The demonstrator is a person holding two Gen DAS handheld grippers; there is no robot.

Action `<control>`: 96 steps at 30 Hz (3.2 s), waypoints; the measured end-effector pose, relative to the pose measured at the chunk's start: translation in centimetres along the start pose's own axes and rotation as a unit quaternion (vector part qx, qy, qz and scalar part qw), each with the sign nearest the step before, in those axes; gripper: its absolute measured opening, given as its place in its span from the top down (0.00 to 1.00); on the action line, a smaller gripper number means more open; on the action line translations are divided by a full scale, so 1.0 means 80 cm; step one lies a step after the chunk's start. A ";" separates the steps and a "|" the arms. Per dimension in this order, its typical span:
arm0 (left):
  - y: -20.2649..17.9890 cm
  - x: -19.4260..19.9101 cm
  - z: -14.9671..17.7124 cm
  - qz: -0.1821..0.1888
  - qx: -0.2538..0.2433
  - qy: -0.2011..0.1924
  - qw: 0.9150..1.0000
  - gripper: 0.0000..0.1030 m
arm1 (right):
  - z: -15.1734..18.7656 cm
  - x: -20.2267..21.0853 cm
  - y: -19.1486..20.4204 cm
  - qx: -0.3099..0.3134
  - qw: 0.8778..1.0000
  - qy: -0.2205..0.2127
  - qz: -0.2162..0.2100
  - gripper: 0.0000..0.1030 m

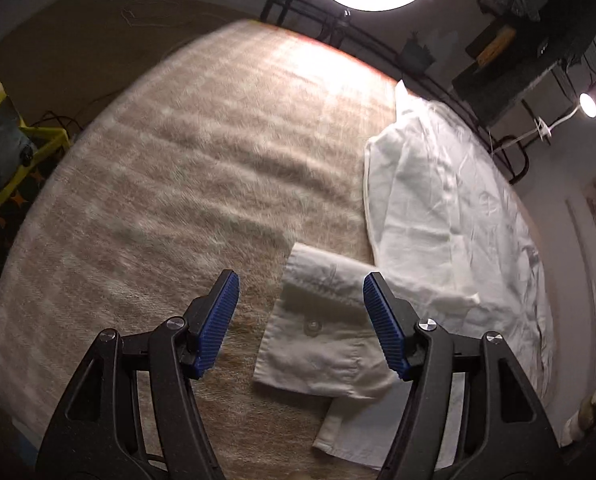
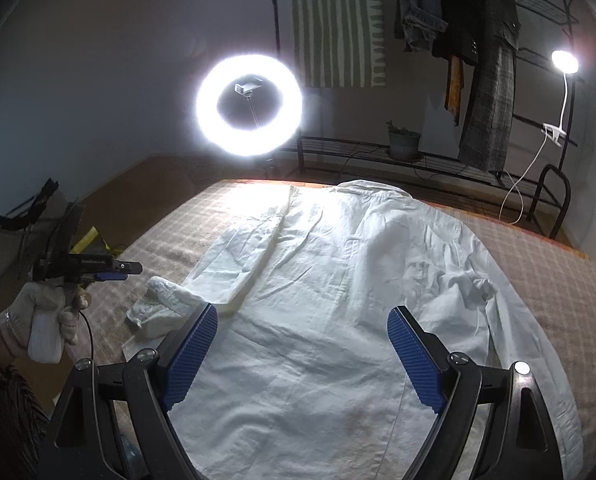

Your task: Fold small clothes

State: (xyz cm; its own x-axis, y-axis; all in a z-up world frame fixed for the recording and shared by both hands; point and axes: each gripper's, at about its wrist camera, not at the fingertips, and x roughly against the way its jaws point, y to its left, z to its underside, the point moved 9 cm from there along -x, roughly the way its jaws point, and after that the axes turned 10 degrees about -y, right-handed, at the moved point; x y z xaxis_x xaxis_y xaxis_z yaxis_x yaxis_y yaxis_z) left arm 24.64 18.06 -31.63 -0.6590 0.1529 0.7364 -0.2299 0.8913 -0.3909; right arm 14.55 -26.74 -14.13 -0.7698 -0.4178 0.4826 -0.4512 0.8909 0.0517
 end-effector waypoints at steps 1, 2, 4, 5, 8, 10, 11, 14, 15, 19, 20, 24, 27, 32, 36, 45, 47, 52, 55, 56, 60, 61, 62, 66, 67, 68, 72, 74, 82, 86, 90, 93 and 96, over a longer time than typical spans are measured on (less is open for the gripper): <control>-0.002 -0.006 0.005 -0.002 -0.007 0.008 1.000 0.35 | 0.001 0.001 0.001 0.003 1.000 0.000 0.000 0.14; -0.003 -0.012 0.009 -0.005 -0.015 0.014 1.000 0.35 | 0.002 0.001 0.002 0.005 1.000 0.001 0.000 0.14; -0.006 -0.024 0.020 -0.011 -0.036 0.031 0.999 0.36 | 0.003 0.002 0.003 0.007 1.000 0.001 0.001 0.14; -0.005 -0.029 0.024 -0.014 -0.042 0.038 0.998 0.41 | 0.003 0.003 0.002 0.008 1.000 0.000 0.002 0.14; -0.006 -0.033 0.027 -0.021 -0.057 0.033 0.998 0.65 | 0.004 0.006 0.001 0.013 1.000 -0.003 0.007 0.14; -0.008 -0.034 0.030 -0.018 -0.066 0.041 0.997 0.96 | 0.005 0.007 -0.001 0.012 1.000 -0.003 0.008 0.14; -0.009 -0.034 0.032 -0.015 -0.068 0.042 0.997 0.96 | 0.005 0.007 -0.001 0.011 1.000 -0.003 0.008 0.14; -0.026 -0.017 0.031 -0.015 -0.097 0.022 0.995 0.98 | 0.005 0.008 -0.002 0.011 1.000 -0.003 0.010 0.14; -0.037 -0.005 0.028 -0.014 -0.113 0.008 0.993 0.98 | 0.005 0.008 -0.002 0.010 1.000 -0.003 0.009 0.14; -0.083 0.045 0.025 0.002 -0.179 -0.040 0.983 0.98 | 0.001 0.010 -0.001 0.008 1.000 -0.007 0.005 0.14; -0.095 0.056 0.027 0.005 -0.198 -0.051 0.979 0.98 | 0.001 0.010 0.000 0.007 1.000 -0.008 0.003 0.14; -0.140 0.093 0.042 0.024 -0.263 -0.083 0.961 0.98 | 0.006 0.004 0.006 -0.006 1.000 0.004 -0.012 0.14; -0.175 0.116 0.070 0.045 -0.310 -0.094 0.945 0.98 | 0.018 -0.011 0.014 -0.039 0.998 0.032 -0.045 0.22; -0.213 0.137 0.132 0.070 -0.391 -0.087 0.914 0.98 | 0.054 -0.043 0.022 -0.117 0.984 0.098 -0.089 0.40; -0.217 0.142 0.180 0.097 -0.392 -0.056 0.913 0.93 | 0.060 -0.059 0.023 -0.151 0.976 0.127 -0.097 0.41; -0.144 0.124 0.197 0.124 -0.143 -0.021 0.982 0.89 | -0.033 -0.101 0.087 -0.057 0.981 0.116 -0.145 0.41; -0.132 0.109 0.200 0.123 -0.089 -0.007 0.988 0.88 | -0.041 -0.127 0.115 -0.034 0.979 0.129 -0.155 0.41; -0.126 0.080 0.222 0.101 -0.083 0.028 0.991 0.87 | -0.021 -0.206 0.185 0.027 0.969 0.181 -0.165 0.42; -0.124 0.076 0.225 0.099 -0.080 0.026 0.992 0.87 | 0.001 -0.261 0.210 0.019 0.964 0.215 -0.156 0.45; -0.123 0.076 0.225 0.098 -0.079 0.024 0.992 0.87 | 0.009 -0.279 0.215 0.011 0.962 0.227 -0.152 0.47; -0.115 0.080 0.222 0.090 -0.067 0.011 0.994 0.87 | 0.034 -0.331 0.226 -0.003 0.958 0.255 -0.133 0.49; -0.112 0.080 0.220 0.093 -0.061 0.012 0.994 0.87 | 0.039 -0.341 0.227 -0.002 0.957 0.261 -0.128 0.49; -0.112 0.078 0.220 0.097 -0.057 0.014 0.994 0.87 | 0.042 -0.349 0.229 0.002 0.956 0.265 -0.124 0.49; -0.116 0.076 0.220 0.100 -0.071 0.008 0.992 0.87 | 0.053 -0.376 0.238 0.040 0.955 0.277 -0.097 0.50; -0.118 0.074 0.220 0.100 -0.074 0.008 0.992 0.89 | 0.056 -0.381 0.240 0.050 0.954 0.280 -0.090 0.52; -0.119 0.074 0.219 0.102 -0.076 0.008 0.992 1.00 | 0.059 -0.386 0.241 0.058 0.954 0.283 -0.084 0.60; -0.121 0.085 0.214 0.109 -0.080 -0.006 0.991 1.00 | 0.061 -0.397 0.238 0.088 0.955 0.276 -0.058 0.96; -0.118 0.096 0.207 0.116 -0.075 -0.018 0.990 1.00 | 0.058 -0.397 0.233 0.079 0.956 0.276 -0.061 1.00; -0.095 0.095 0.206 0.094 -0.054 -0.009 0.994 0.98 | 0.019 -0.388 0.211 0.039 0.968 0.238 -0.065 1.00; -0.098 0.076 0.215 0.082 -0.061 0.008 0.995 0.80 | 0.021 -0.389 0.210 0.038 0.968 0.238 -0.068 1.00; -0.105 0.073 0.216 0.081 -0.087 0.006 0.993 0.99 | 0.024 -0.389 0.212 0.029 0.968 0.237 -0.074 1.00; -0.101 0.083 0.209 0.090 -0.076 -0.003 0.993 1.00 | 0.024 -0.391 0.213 0.025 0.968 0.236 -0.077 1.00; -0.084 0.101 0.195 0.082 -0.059 -0.023 0.995 1.00 | 0.020 -0.393 0.213 0.020 0.969 0.232 -0.081 1.00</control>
State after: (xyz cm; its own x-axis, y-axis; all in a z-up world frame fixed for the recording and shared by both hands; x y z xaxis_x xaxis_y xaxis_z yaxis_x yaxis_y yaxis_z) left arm 9.67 6.62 -31.67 -0.7138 0.2836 0.6404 -0.0328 0.8998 -0.4351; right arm 30.31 1.27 -29.81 -0.4053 -0.4176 0.8133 -0.5728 0.8093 0.1302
